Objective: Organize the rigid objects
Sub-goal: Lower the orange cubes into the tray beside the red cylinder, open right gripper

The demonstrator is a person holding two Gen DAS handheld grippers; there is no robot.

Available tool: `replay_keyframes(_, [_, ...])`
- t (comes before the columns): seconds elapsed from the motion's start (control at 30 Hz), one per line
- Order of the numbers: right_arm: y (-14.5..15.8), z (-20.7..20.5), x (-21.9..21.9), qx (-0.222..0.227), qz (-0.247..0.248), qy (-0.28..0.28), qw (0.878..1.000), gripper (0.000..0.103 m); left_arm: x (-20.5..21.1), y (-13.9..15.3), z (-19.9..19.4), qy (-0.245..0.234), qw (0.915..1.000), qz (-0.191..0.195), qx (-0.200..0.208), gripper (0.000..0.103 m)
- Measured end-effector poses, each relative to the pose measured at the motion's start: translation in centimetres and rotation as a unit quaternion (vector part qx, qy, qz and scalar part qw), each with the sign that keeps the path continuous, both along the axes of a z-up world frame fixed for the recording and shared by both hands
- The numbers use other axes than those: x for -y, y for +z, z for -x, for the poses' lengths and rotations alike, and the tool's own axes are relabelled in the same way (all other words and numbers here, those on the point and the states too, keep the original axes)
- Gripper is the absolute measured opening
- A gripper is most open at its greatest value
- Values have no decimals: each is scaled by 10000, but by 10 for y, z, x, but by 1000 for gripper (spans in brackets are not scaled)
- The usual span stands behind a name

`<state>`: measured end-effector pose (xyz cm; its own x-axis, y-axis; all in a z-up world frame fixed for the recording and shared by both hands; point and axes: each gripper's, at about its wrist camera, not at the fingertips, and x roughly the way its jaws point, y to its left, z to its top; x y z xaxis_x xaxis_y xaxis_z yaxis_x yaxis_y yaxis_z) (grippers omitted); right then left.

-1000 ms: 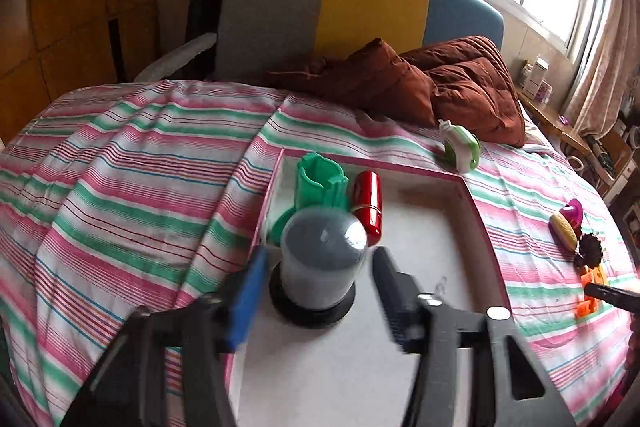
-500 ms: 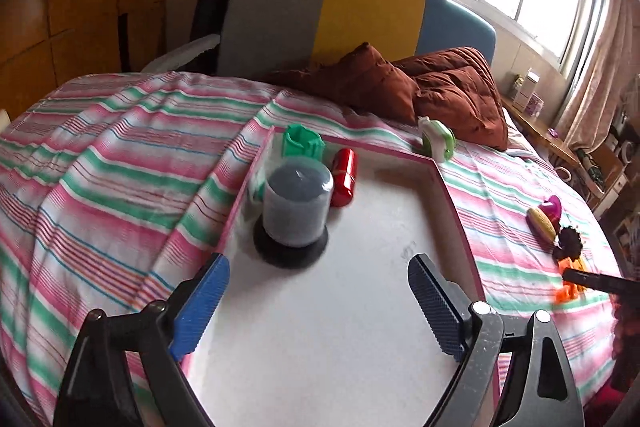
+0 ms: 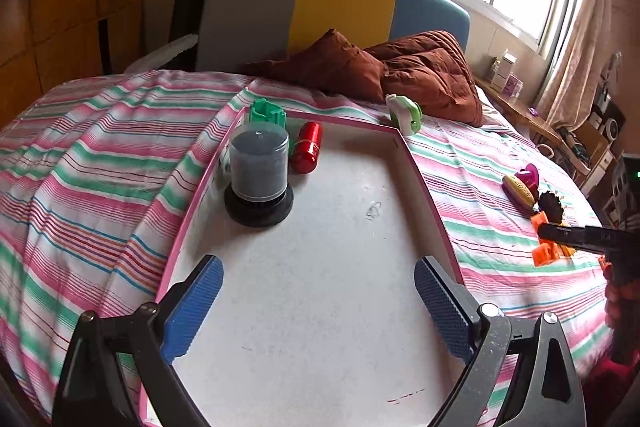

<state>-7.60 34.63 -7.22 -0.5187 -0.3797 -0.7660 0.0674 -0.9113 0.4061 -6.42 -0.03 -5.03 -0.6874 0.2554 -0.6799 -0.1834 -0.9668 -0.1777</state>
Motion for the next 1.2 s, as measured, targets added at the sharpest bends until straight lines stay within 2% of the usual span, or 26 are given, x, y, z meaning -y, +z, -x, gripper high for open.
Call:
replay_keyframes(0.23, [25, 27, 67, -146, 270, 558, 9980, 23, 4, -1, -9, -38, 9999, 97, -64, 98])
replay_keyframes(0.37, [33, 52, 116, -192, 159, 869, 9959, 23, 9, -3, -12, 30, 10000, 33, -53, 99])
replay_keyframes(0.5, [31, 77, 153, -106, 146, 1026, 9946, 23, 9, -4, -14, 27, 10000, 13, -8, 100])
replay_keyframes(0.6, [26, 94, 176, -39, -79, 1071, 9942, 23, 9, -3, -16, 81, 9999, 86, -63, 100])
replay_keyframes(0.93, [2, 139, 207, 285, -492, 901, 9943, 23, 28, 2, -13, 415, 9990, -101, -147, 101])
replay_keyframes(1.07, [-1, 150, 214, 208, -747, 792, 9938, 24, 36, 3, -11, 564, 9982, -182, -131, 101])
replay_keyframes(1.2, [4, 152, 215, -12, -943, 525, 9942, 31, 40, 0, -9, 662, 9975, -223, -83, 101])
